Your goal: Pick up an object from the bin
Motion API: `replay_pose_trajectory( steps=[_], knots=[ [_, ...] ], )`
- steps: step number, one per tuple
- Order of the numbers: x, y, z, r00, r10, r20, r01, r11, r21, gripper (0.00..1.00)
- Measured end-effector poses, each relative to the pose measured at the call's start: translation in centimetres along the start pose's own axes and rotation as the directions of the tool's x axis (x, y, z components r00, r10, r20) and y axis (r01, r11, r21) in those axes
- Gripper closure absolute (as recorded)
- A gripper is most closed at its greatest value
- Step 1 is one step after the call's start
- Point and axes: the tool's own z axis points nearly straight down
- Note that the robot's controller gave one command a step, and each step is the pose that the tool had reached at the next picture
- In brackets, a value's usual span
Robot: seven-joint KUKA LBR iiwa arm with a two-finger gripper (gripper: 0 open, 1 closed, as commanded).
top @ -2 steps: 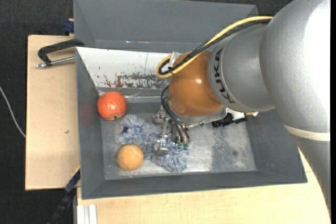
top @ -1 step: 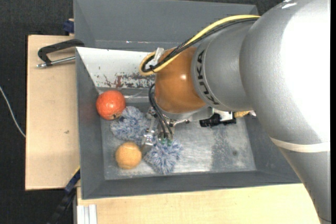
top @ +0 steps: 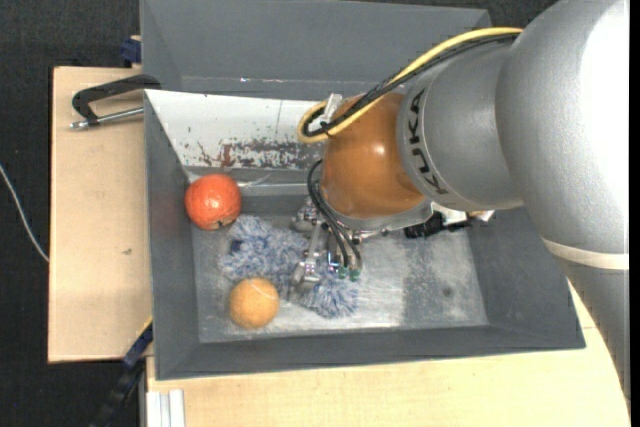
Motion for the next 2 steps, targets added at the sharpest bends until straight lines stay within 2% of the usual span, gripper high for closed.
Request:
replay_pose_trajectory(
  steps=[1,2],
  knots=[
    [-0.27,3.41,-0.26,0.995,0.096,0.003,-0.096,0.995,-0.001,1.0],
    [-0.27,3.41,-0.26,0.995,0.096,0.003,-0.096,0.995,-0.001,1.0]
  ],
)
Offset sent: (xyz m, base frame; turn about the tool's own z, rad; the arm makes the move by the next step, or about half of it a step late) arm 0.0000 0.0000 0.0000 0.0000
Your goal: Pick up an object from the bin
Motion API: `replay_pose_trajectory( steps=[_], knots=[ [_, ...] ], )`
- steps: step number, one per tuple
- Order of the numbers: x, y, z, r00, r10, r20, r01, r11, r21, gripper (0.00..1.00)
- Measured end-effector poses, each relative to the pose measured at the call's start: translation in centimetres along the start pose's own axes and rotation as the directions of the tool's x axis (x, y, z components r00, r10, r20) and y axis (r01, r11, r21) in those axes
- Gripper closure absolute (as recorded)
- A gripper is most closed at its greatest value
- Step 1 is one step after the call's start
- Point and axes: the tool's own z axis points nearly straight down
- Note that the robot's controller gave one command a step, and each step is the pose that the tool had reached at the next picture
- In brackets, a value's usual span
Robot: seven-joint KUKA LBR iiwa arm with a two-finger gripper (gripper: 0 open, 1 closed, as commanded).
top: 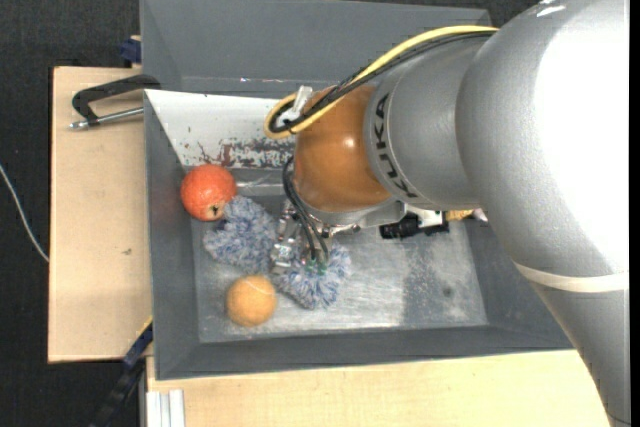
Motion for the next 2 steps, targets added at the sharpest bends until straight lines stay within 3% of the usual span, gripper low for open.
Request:
replay_pose_trajectory(
  steps=[1,2],
  knots=[
    [0.0,0.0,-0.1,1.0,0.0,-0.001,0.0,1.0,0.001,1.0],
    [-0.1,0.1,-3.4,1.0,-0.001,-0.005,0.001,1.0,0.003,1.0]
  ],
)
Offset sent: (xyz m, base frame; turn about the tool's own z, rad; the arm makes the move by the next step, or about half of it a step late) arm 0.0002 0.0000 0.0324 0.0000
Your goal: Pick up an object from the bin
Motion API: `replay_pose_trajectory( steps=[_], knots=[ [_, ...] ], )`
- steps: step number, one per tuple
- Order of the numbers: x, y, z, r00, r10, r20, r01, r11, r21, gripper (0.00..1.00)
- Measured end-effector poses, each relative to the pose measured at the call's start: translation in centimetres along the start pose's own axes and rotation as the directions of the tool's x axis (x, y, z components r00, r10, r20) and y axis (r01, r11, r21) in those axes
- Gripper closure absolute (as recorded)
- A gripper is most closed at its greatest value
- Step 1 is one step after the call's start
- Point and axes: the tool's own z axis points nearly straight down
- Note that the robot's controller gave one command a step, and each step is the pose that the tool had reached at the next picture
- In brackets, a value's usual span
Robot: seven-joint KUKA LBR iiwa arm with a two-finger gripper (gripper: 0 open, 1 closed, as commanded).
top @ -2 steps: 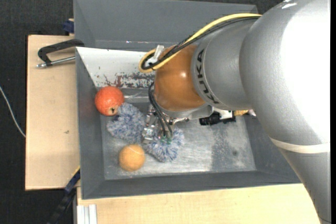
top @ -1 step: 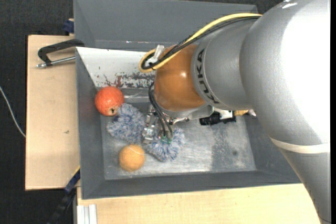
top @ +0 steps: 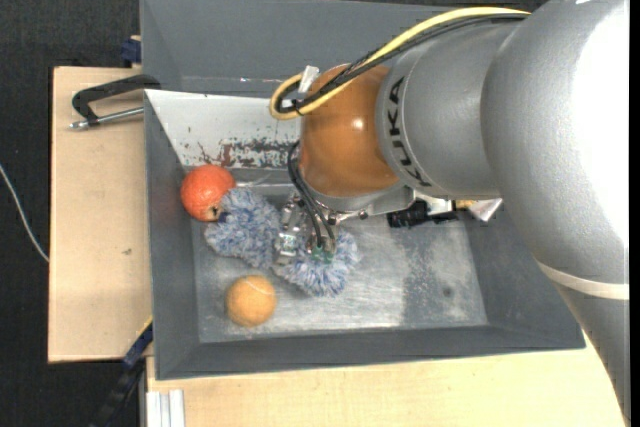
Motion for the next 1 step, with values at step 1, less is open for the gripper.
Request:
replay_pose_trajectory(
  steps=[1],
  knots=[
    [0.01,0.0,-0.46,1.0,0.0,-0.001,0.0,1.0,0.001,1.0]
  ],
)
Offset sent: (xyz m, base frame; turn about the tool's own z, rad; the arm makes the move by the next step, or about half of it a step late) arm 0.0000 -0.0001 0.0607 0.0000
